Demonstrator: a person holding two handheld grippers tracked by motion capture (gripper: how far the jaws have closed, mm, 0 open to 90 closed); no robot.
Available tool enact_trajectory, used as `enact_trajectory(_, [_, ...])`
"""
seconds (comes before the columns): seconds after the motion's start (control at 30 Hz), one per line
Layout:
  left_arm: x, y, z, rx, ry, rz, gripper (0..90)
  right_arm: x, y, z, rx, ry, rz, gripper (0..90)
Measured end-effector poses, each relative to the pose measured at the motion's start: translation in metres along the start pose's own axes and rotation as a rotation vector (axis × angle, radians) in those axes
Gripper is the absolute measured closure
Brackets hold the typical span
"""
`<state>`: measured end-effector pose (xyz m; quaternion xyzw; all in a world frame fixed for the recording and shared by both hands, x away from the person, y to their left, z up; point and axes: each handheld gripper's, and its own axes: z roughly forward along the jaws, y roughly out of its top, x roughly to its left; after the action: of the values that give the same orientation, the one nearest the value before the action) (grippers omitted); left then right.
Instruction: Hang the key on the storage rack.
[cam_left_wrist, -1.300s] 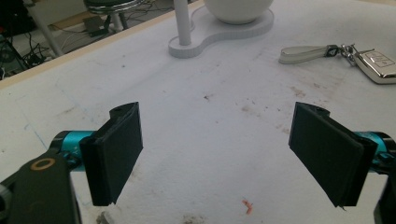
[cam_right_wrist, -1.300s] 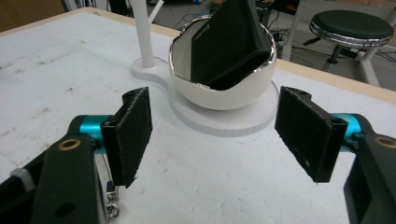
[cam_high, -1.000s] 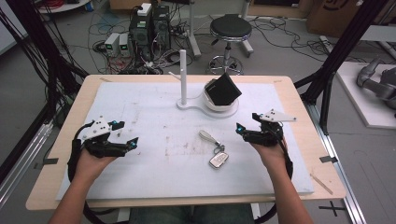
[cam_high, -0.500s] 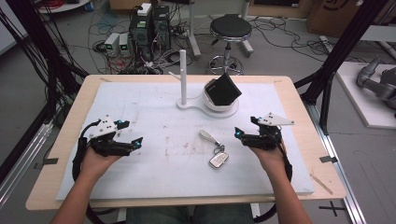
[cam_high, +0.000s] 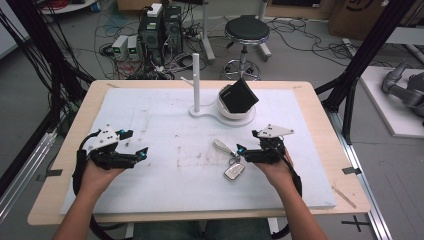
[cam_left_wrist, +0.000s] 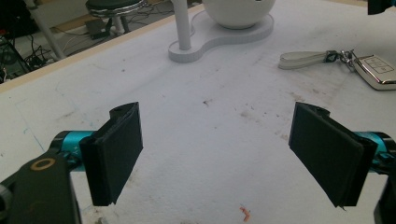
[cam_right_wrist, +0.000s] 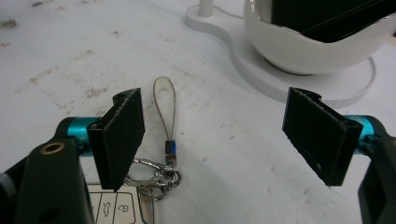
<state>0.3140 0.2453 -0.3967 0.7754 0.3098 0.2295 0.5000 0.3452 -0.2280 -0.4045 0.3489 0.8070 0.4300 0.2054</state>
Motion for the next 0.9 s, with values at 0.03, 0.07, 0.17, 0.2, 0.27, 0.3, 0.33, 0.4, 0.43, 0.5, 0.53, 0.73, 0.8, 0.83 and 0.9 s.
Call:
enact_trajectory(0.03, [0.000,0.000,0.000,0.002,0.001,0.001,17.5,0.002,0.000,0.004,0.010,0.006,0.001,21.4])
enact_trajectory(0.07, [0.000,0.000,0.001,0.004,-0.001,0.000,17.5,0.002,0.000,0.006,0.018,0.012,-0.001,21.4])
enact_trajectory(0.17, [-0.001,-0.002,0.000,0.010,0.000,0.007,17.5,0.003,-0.001,0.018,0.056,0.028,-0.007,21.6])
enact_trajectory(0.2, [-0.001,-0.002,-0.001,0.011,0.000,0.005,17.5,0.004,-0.002,0.021,0.068,0.033,-0.006,21.6])
enact_trajectory(0.27, [-0.002,-0.003,-0.003,0.010,0.001,0.000,17.5,0.004,-0.002,0.029,0.090,0.054,0.013,21.6])
enact_trajectory(0.3, [-0.001,-0.004,-0.004,0.013,0.000,0.004,17.5,0.004,-0.003,0.032,0.094,0.063,0.018,21.6])
enact_trajectory(0.33, [-0.002,-0.005,-0.006,0.010,0.003,0.000,17.5,0.004,-0.003,0.035,0.105,0.066,0.016,21.7])
enact_trajectory(0.4, [-0.001,-0.005,-0.007,0.008,0.006,-0.005,17.5,0.006,-0.004,0.043,0.132,0.078,-0.004,24.9])
enact_trajectory(0.43, [-0.001,-0.006,-0.008,0.010,0.008,-0.004,17.5,0.007,-0.004,0.045,0.142,0.081,-0.009,25.0])
enact_trajectory(0.5, [-0.001,-0.006,-0.009,0.008,0.008,-0.005,17.5,0.009,-0.006,0.051,0.188,0.084,-0.013,29.8])
enact_trajectory(0.53, [-0.001,-0.006,-0.010,0.007,0.008,-0.004,17.5,0.009,-0.007,0.052,0.202,0.085,-0.016,33.0])
enact_trajectory(0.73, [-0.001,-0.006,-0.010,0.005,0.004,-0.005,17.5,0.012,-0.012,0.052,0.246,0.082,-0.030,62.5])
enact_trajectory(0.8, [-0.002,-0.006,-0.009,0.006,0.003,-0.005,17.5,0.012,-0.014,0.052,0.238,0.079,-0.032,63.5])
enact_trajectory(0.83, [-0.002,-0.006,-0.009,0.007,0.003,0.000,17.5,0.013,-0.014,0.052,0.240,0.077,-0.033,64.5])
enact_trajectory(0.9, [-0.002,-0.005,-0.009,0.005,0.002,-0.003,17.5,0.014,-0.014,0.051,0.240,0.081,-0.043,69.3])
